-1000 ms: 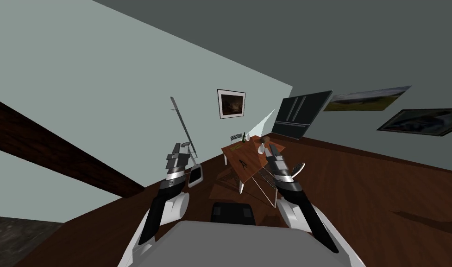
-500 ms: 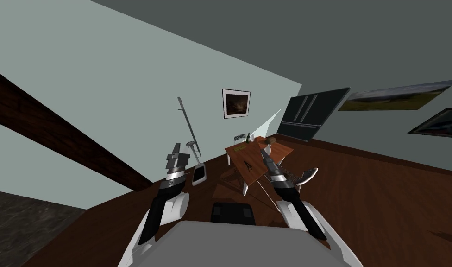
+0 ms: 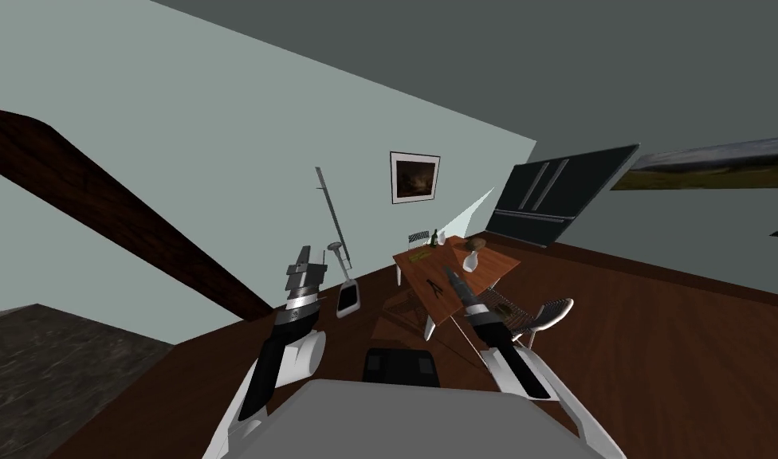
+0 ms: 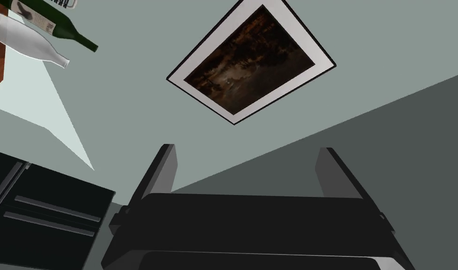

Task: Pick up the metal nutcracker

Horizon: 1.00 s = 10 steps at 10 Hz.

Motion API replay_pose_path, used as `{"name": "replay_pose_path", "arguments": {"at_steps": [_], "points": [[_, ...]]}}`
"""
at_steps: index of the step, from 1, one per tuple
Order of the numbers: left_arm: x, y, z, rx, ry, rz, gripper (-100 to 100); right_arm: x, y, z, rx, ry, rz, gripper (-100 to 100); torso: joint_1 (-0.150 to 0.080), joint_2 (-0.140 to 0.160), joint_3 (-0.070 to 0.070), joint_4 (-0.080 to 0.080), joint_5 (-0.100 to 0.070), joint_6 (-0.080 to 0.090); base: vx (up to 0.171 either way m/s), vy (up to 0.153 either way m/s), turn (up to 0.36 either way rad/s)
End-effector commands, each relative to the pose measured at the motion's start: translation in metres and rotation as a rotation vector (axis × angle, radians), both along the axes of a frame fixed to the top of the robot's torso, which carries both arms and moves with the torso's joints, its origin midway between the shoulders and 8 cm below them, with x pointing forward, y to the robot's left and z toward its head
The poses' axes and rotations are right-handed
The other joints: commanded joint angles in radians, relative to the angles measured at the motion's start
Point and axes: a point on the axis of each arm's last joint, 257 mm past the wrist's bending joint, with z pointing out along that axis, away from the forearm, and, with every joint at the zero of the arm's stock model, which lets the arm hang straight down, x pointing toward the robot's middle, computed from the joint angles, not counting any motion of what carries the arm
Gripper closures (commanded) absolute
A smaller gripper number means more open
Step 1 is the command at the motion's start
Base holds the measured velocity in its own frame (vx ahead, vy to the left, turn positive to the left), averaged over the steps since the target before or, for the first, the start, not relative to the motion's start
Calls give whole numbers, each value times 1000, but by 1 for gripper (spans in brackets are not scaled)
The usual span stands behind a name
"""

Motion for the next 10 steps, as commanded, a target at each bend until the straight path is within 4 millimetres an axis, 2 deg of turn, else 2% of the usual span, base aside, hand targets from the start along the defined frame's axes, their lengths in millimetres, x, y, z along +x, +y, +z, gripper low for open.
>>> {"name": "replay_pose_path", "arguments": {"at_steps": [1,2,3,4,5,7,9,10], "points": [[0,0,0,0,0,0,0,3,-5,-23,-42,54,-17,-100,0,0,0,0,0,0,34,74,66],[0,0,0,0,0,0,0,4,-15,-51,-127,124,-39,-100,-1,0,0,0,0,0,56,81,119],[0,0,0,0,0,0,0,4,-17,-57,-127,135,-41,-100,0,-1,0,0,0,0,54,72,63],[0,0,0,0,0,0,0,4,-28,-84,-213,205,-61,-100,-1,-1,0,0,0,0,49,89,111],[0,0,0,0,0,0,0,3,-30,-91,-213,218,-64,-100,0,-1,0,0,0,0,46,81,62],[0,0,0,0,0,0,0,-3,-53,-140,-380,339,-91,-100,0,-1,-1,0,0,0,92,97,174],[0,0,0,0,0,0,0,-8,-61,-159,-388,387,-103,-100,0,-3,-2,-1,0,1,68,65,-5],[0,0,0,0,0,0,0,-12,-73,-176,-475,439,-115,-100,-2,0,0,0,0,1,51,65,124]]}}
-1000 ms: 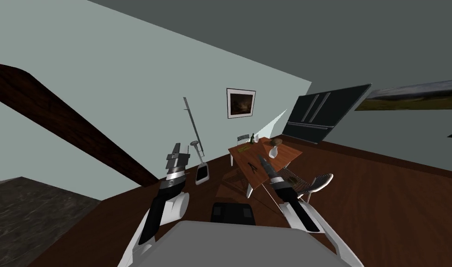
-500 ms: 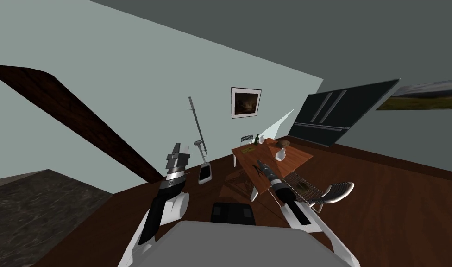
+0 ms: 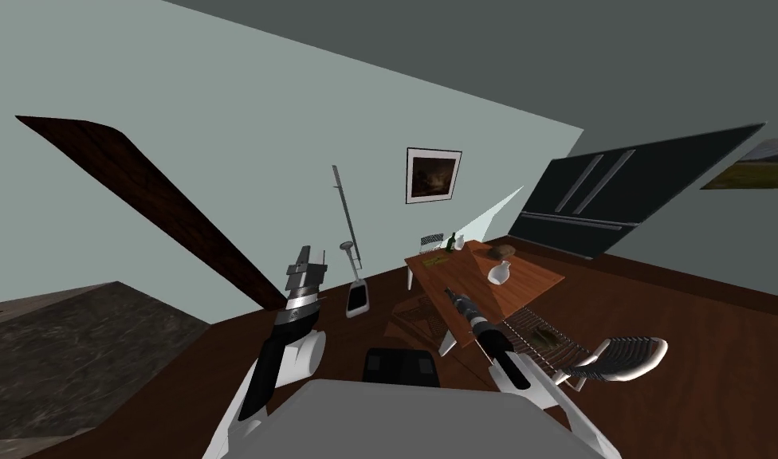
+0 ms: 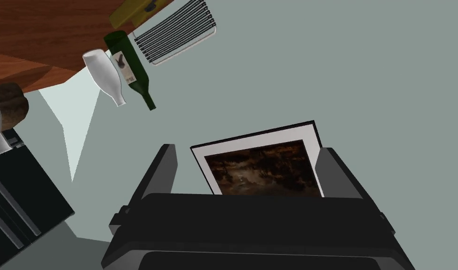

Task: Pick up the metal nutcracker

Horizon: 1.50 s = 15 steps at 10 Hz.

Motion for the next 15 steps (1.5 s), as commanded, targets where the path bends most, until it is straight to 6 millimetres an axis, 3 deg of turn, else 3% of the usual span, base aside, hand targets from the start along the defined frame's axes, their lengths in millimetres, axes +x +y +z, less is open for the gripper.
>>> {"name": "replay_pose_path", "arguments": {"at_steps": [1,4,12,15], "points": [[0,0,0,0,0,0,0,-7,-12,-23,-44,56,-13,-100,0,0,0,0,0,0,50,56,76],[0,0,0,0,0,0,0,-28,-44,-74,-212,206,-31,-100,0,0,0,0,0,1,76,71,88],[0,0,0,0,0,0,0,-71,-86,-139,-377,409,-49,-100,0,0,0,0,0,1,56,42,46],[0,0,0,0,0,0,0,-97,-118,-167,-533,536,-43,-100,-1,0,0,0,0,1,73,46,86]]}}
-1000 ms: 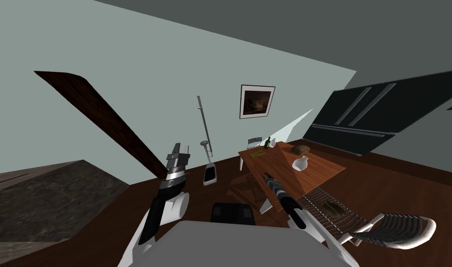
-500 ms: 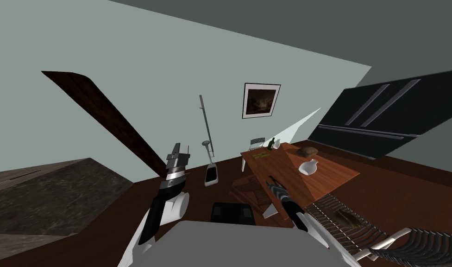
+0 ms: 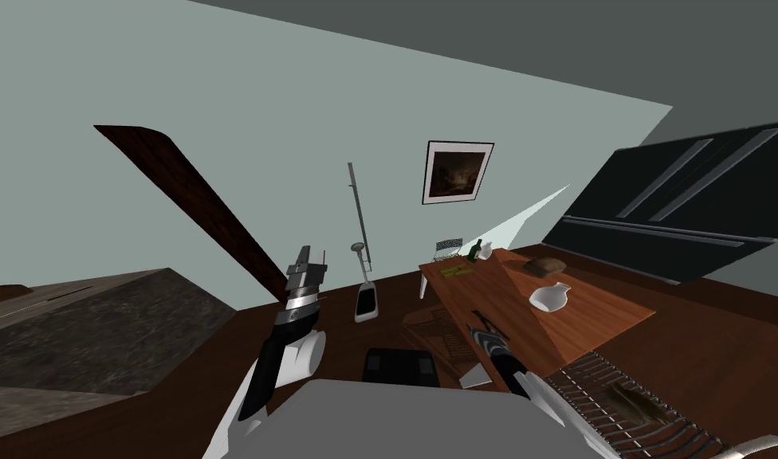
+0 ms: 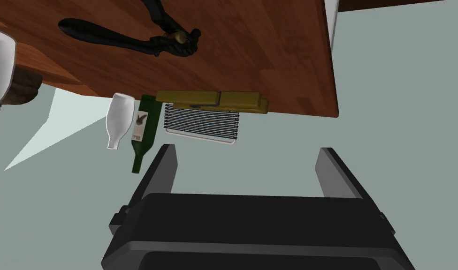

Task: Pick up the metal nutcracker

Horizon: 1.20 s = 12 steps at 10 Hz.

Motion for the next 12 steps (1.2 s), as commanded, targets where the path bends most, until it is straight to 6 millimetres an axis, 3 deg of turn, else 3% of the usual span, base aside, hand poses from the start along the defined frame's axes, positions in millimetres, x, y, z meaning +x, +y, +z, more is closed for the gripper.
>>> {"name": "replay_pose_path", "arguments": {"at_steps": [1,2,5,9,11,12], "points": [[0,0,0,0,0,0,0,-18,-12,-16,-42,64,-7,-100,0,0,0,0,0,0,93,43,48],[0,0,0,0,0,0,0,-19,-13,-17,-42,68,-9,-100,0,0,0,0,0,0,37,24,-14],[0,0,0,0,0,0,0,-47,-44,-37,-179,196,9,-100,0,1,1,0,0,1,76,41,74],[0,0,0,0,0,0,0,-93,-79,-61,-299,361,16,-100,-1,1,0,0,0,1,86,31,53],[0,0,0,0,0,0,0,-100,-81,-65,-300,376,11,-100,0,1,0,0,0,0,54,26,16],[0,0,0,0,0,0,0,-118,-95,-71,-352,443,20,-100,-1,3,2,0,0,1,69,23,49]]}}
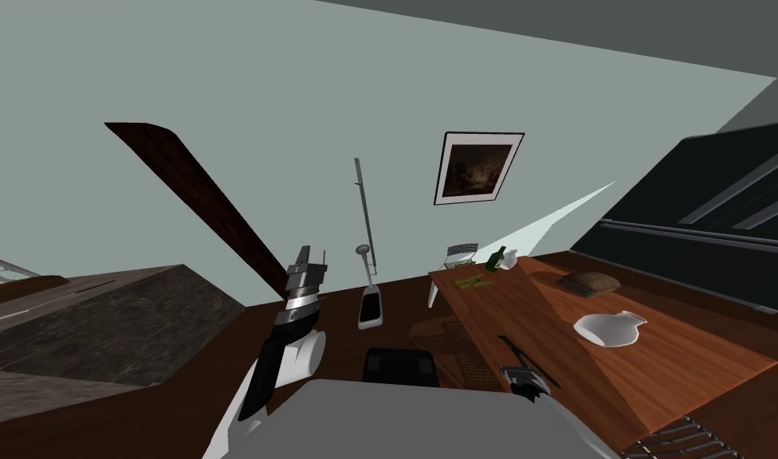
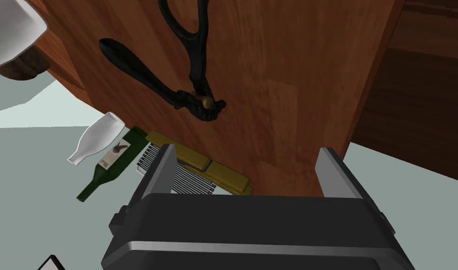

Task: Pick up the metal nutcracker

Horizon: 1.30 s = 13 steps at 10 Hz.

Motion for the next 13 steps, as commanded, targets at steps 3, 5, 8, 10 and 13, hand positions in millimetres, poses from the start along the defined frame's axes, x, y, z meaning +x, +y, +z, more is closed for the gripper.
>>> {"name": "replay_pose_path", "arguments": {"at_steps": [3,5,8,10,13], "points": [[0,0,0,0,0,0,0,-25,-18,-7,-73,91,15,-100,-1,2,1,0,0,0,50,6,31],[0,0,0,0,0,0,0,-40,-29,-11,-114,150,23,-100,-1,0,0,0,0,0,74,10,32],[0,0,0,0,0,0,0,-61,-41,-15,-151,220,26,-100,-1,-2,-1,0,0,0,80,5,27],[0,0,0,0,0,0,0,-75,-50,-17,-182,271,33,-100,-2,0,0,0,0,0,62,-5,20],[0,0,0,0,0,0,0,-91,-64,-16,-232,346,49,-100,-2,-2,-1,0,0,0,87,-10,18]]}}
